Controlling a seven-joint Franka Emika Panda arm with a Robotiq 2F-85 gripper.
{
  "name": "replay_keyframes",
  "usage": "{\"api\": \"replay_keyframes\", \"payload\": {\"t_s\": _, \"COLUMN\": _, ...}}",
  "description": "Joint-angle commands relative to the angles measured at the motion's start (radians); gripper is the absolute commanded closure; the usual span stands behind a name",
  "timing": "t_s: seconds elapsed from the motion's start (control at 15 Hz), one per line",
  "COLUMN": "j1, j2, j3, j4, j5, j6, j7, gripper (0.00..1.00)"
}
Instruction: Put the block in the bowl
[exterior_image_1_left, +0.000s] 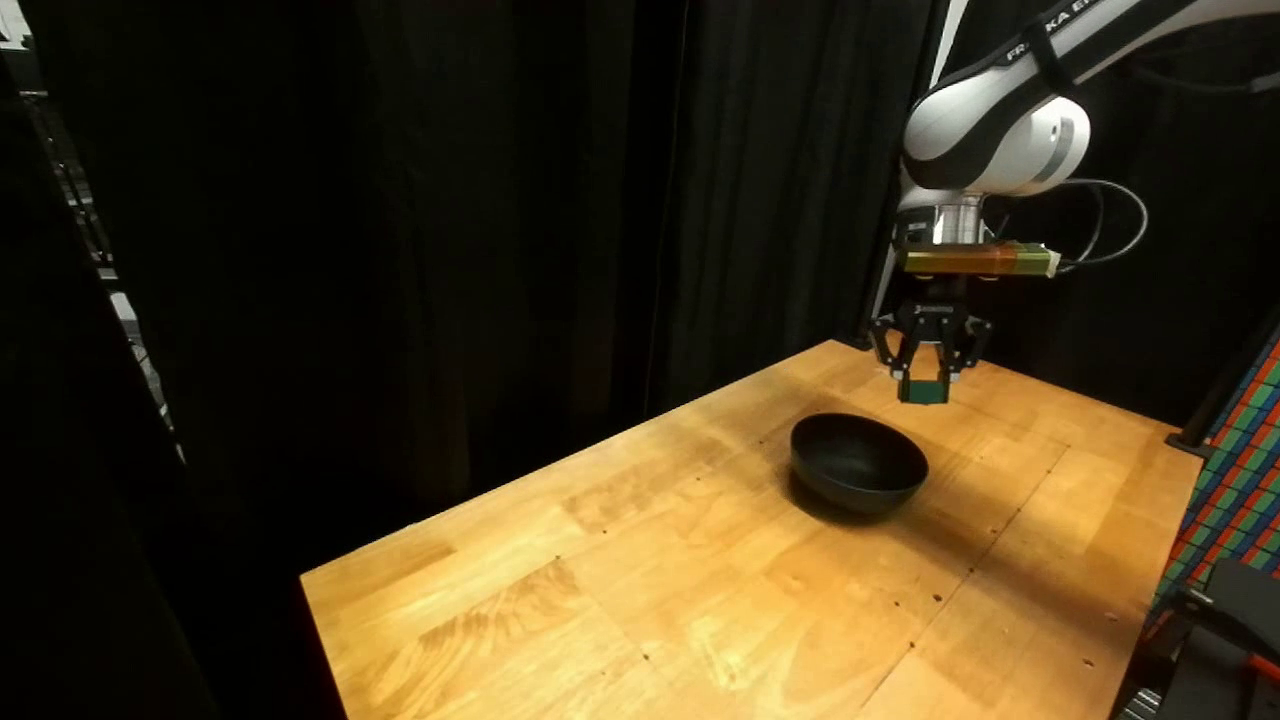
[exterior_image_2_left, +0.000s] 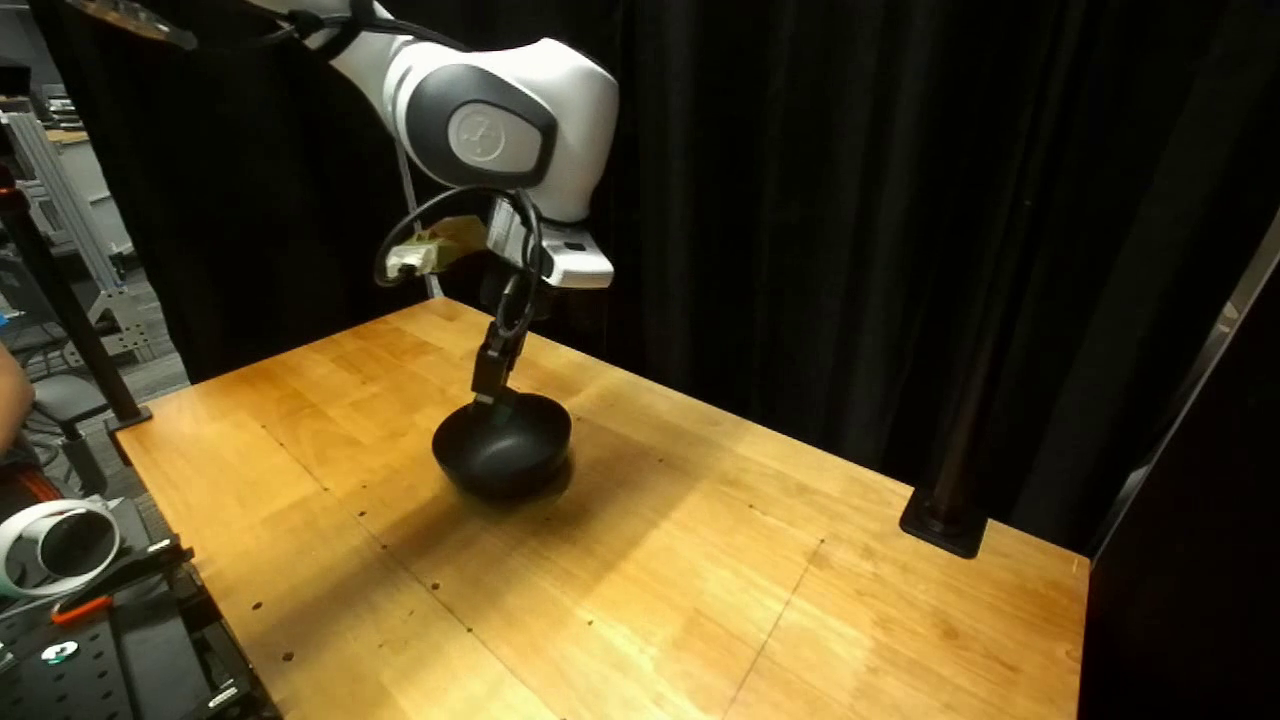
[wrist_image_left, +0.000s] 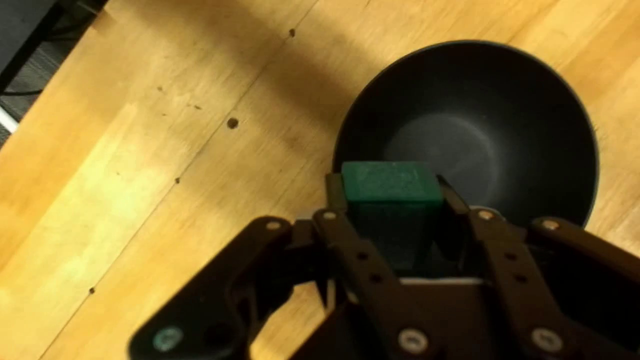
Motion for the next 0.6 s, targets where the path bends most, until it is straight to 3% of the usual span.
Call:
{"api": "replay_keyframes", "payload": {"t_s": 0.0, "j1": 0.029, "j2": -0.117, "j3": 0.022, "j4": -0.189, "j5": 0.13, "j6": 0.19, "j7": -0.045, "gripper": 0.83}}
{"api": "replay_keyframes", "payload": {"t_s": 0.13, "j1": 0.043, "j2": -0.128, "j3": 0.039, "j4": -0.243, "j5": 0.208, "j6": 0.291, "j7": -0.054, "gripper": 0.83}}
{"api": "replay_keyframes", "payload": {"t_s": 0.2, "j1": 0.048, "j2": -0.132, "j3": 0.047, "j4": -0.265, "j5": 0.256, "j6": 0.349, "j7": -0.056, "gripper": 0.33}}
{"api": "replay_keyframes", "payload": {"t_s": 0.33, "j1": 0.056, "j2": -0.133, "j3": 0.056, "j4": -0.292, "j5": 0.307, "j6": 0.438, "j7": -0.06, "gripper": 0.28}}
{"api": "replay_keyframes", "payload": {"t_s": 0.53, "j1": 0.068, "j2": -0.129, "j3": 0.02, "j4": -0.292, "j5": 0.241, "j6": 0.501, "j7": 0.014, "gripper": 0.03}}
